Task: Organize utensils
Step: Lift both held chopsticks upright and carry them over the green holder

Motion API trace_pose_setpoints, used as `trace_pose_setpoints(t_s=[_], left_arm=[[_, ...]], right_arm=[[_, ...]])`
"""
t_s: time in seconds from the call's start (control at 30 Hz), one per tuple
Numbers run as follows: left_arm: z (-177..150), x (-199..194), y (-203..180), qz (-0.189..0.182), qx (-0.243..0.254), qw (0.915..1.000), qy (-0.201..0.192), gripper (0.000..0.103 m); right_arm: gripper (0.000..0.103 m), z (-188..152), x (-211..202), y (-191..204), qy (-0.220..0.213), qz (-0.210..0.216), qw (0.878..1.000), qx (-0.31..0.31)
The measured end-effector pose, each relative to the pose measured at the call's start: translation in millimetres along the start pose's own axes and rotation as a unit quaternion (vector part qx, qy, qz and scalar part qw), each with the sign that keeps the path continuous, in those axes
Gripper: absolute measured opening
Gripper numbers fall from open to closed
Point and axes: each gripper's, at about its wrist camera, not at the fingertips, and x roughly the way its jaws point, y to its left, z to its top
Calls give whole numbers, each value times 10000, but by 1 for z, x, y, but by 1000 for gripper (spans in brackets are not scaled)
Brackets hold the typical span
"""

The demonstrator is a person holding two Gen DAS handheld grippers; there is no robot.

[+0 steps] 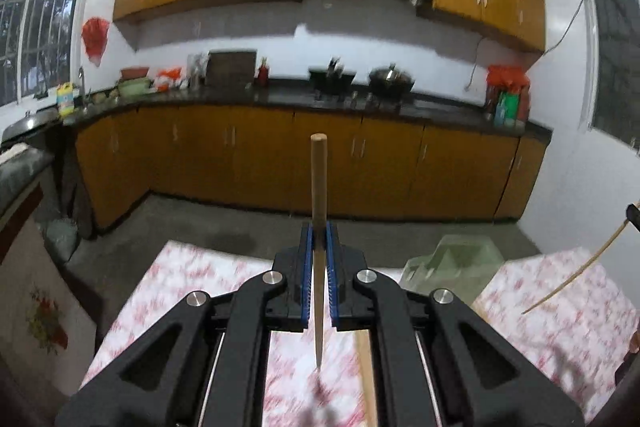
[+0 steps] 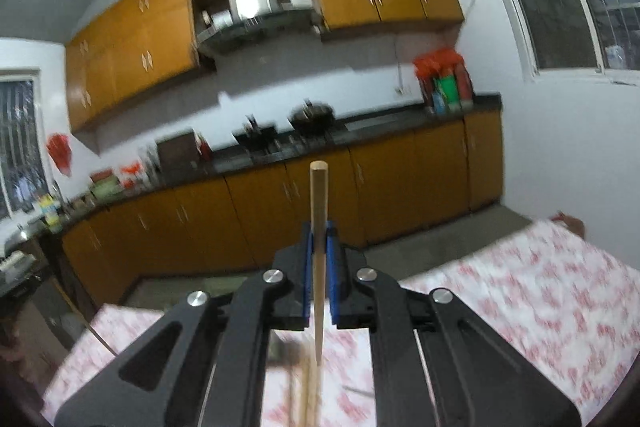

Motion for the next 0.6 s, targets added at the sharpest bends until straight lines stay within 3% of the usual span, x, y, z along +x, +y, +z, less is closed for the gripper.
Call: trace_pose_setpoints(t_s=[0.2,0.33,0.47,0.6], left_arm=[[43,-12,-30,-418,-217,9966,-679,7],[54,-4,-53,-623,-336,9922,-1022,7],[49,12,-70,-770,-400,9894,-1164,7],[29,41,-79,-888,-416,9909,-926,7]], right_arm=[[8,42,2,29,-502,587,9968,186],[8,44,15,48,-551,773,9954,86],[8,35,40,59,-364,856,9957,19],[8,18,63,62,-71,770,9970,-49]])
